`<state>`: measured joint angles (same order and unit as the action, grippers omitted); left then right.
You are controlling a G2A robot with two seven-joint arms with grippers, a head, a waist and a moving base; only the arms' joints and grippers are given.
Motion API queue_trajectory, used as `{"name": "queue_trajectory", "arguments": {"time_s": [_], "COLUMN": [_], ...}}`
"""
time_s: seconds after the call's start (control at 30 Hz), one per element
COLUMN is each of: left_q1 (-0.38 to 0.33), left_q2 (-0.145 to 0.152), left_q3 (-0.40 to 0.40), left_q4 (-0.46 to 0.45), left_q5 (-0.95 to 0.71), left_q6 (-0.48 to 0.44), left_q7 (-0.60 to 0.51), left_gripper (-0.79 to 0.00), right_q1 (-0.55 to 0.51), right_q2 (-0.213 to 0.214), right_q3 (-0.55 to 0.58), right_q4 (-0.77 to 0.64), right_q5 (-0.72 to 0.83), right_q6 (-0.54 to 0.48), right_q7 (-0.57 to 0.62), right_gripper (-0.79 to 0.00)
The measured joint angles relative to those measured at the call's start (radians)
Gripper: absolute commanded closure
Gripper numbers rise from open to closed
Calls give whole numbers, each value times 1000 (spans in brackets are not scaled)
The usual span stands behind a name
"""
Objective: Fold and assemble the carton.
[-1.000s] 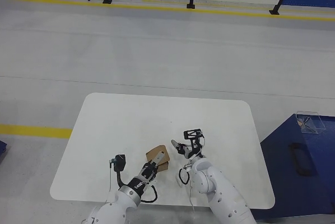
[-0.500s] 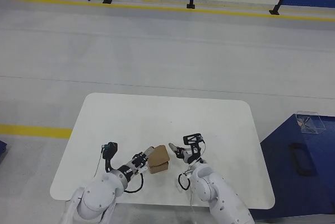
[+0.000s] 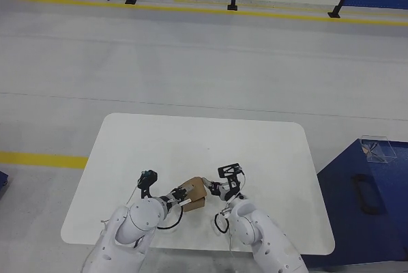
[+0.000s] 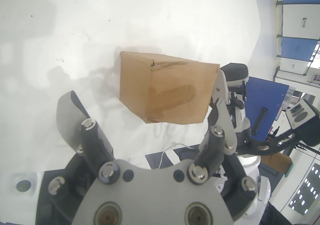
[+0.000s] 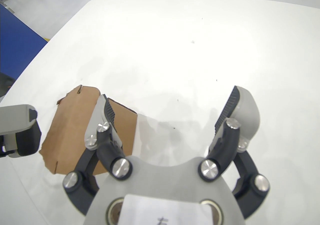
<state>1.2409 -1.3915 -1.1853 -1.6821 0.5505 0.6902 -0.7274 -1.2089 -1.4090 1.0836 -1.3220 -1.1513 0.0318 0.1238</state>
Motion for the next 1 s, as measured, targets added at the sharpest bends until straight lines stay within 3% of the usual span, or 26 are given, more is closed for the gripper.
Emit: {"name": "queue_trajectory", "arguments": {"time_s": [0.1, 0.2, 0.27, 0.4, 0.6, 0.7, 1.0], "left_q1": [-5, -5, -5, -8, -12, -9, 1], "left_q2": [-3, -6, -7, -7, -7, -7, -8], "left_q3": [0, -3, -3, -2, -3, -6, 4], "left_q4": [10, 18, 24, 33, 49, 52, 50], "left_q5": [-30, -62, -78, -94, -122, -141, -190], "left_q6": [0, -4, -12, -18, -31, -37, -38], "left_q7": [24, 50, 65, 79, 94, 104, 110], "left_gripper": [-727, -646, -653, -560, -551, -508, -529], "right_q1": [5, 12, 17, 26, 40, 47, 67], "right_q2": [-2, -4, -6, -8, -13, -16, -24], "right_q3": [-3, -8, -10, -13, -19, -25, -36], "right_q4": [8, 12, 14, 15, 25, 33, 69], "right_q5": [-1, -3, -4, -7, -9, -11, -7], "right_q6": [-4, -6, -5, -1, 7, 11, 14], "right_q7": [-3, -2, -1, 4, 10, 13, 20], "right_gripper": [-785, -785, -785, -785, -785, -785, -785]}}
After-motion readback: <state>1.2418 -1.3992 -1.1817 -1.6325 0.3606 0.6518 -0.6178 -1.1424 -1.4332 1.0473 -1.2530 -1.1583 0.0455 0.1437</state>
